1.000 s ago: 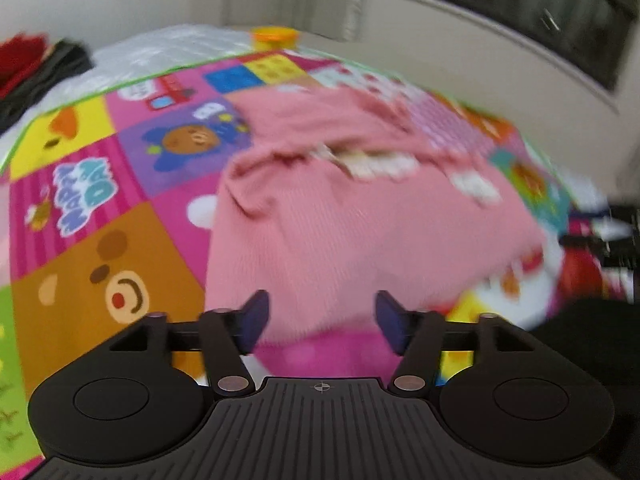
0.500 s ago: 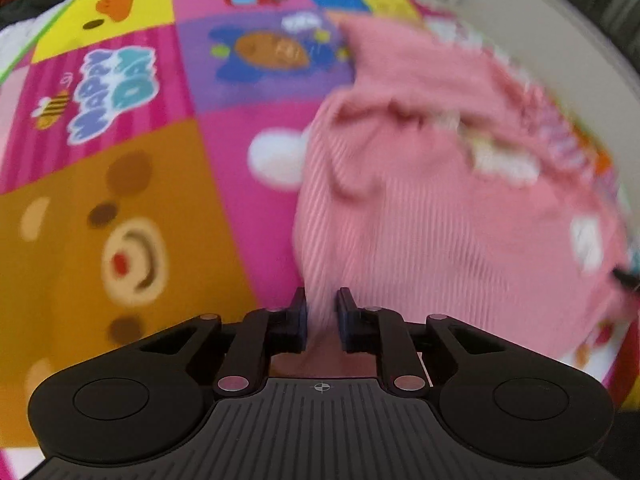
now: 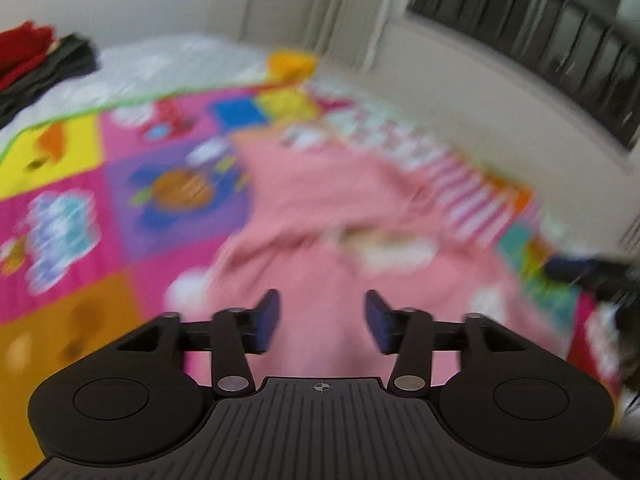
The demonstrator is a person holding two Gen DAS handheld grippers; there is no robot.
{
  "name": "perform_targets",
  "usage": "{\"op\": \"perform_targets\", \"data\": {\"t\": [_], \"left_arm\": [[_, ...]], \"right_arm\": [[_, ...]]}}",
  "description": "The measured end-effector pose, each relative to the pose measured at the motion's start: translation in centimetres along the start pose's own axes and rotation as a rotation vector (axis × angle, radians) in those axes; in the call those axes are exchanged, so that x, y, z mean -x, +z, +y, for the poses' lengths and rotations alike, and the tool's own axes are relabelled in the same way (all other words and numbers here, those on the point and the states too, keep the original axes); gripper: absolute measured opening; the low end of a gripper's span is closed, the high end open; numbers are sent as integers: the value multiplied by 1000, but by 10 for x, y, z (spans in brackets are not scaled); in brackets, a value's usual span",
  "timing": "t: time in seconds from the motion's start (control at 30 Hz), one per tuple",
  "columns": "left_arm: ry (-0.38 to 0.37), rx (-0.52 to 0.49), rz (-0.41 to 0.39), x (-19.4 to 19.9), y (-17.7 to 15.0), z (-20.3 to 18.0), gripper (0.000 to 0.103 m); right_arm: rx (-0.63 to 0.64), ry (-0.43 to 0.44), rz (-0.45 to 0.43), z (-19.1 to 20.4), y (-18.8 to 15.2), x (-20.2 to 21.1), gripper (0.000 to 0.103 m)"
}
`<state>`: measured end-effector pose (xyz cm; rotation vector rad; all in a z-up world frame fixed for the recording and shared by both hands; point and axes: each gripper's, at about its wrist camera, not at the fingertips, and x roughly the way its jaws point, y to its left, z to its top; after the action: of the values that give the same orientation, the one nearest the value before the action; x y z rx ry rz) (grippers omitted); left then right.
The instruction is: Fold clothes
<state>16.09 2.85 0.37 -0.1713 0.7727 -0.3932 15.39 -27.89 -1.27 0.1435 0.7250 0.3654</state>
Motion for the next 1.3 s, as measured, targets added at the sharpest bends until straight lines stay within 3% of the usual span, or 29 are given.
{"op": "perform_targets", "data": {"t": [0.07,0.13,0.17,0.2,0.23,0.3,0.37,0.43,0.53,0.6,0.63,0.67,0.7,0.77,0.9,0.97,1.07,1.13,1.23,1.3], "left_arm": [[-20,40,34,-26,-2,3,64],[2,75,114,-55,-10,11,64],[38,70,161,-65,-18,18,64],[78,58,209,-74,-28,26,61],[67,50,202,-72,-33,32,56],[39,54,176,-63,-33,39,58],[18,82,149,-52,-23,42,70],[-5,67,34,-40,-3,35,85],[-9,90,-119,-39,29,24,85],[-45,142,-133,-60,44,24,74],[-51,149,-125,-69,46,24,64],[-54,154,-115,-79,47,25,62],[-44,152,-116,-84,46,27,62],[-46,156,-116,-88,39,36,62],[-53,208,-105,-96,30,60,62],[-56,234,-101,-99,30,67,63],[-4,251,-38,-114,24,73,65],[20,250,-9,-118,19,75,65],[33,254,1,-119,17,77,69],[42,264,3,-118,17,80,76]], "right_arm": [[6,-17,47,-2,-5,-27,58],[23,-71,120,-10,-19,-48,57],[26,-85,142,-16,-27,-52,52],[33,-95,158,-21,-32,-54,51],[51,-88,152,-22,-32,-51,51],[81,-79,127,-18,-24,-43,53],[81,-64,65,-14,-5,-36,61],[58,-46,-11,-11,19,-34,62],[-52,-53,-67,-17,54,-61,60],[-65,-73,-34,-19,63,-88,45],[-71,-83,-17,-20,68,-102,45],[-78,-93,0,-22,72,-115,43],[-84,-103,16,-23,77,-129,28],[-96,-117,44,-24,85,-152,10],[-100,-56,-49,-10,102,-123,9],[-66,-104,-21,-12,102,-126,9],[-29,-211,125,-24,80,-157,10],[-2,-232,120,-23,73,-160,12],[60,-276,54,-7,83,-147,22],[132,-276,-32,11,98,-135,47]]}}
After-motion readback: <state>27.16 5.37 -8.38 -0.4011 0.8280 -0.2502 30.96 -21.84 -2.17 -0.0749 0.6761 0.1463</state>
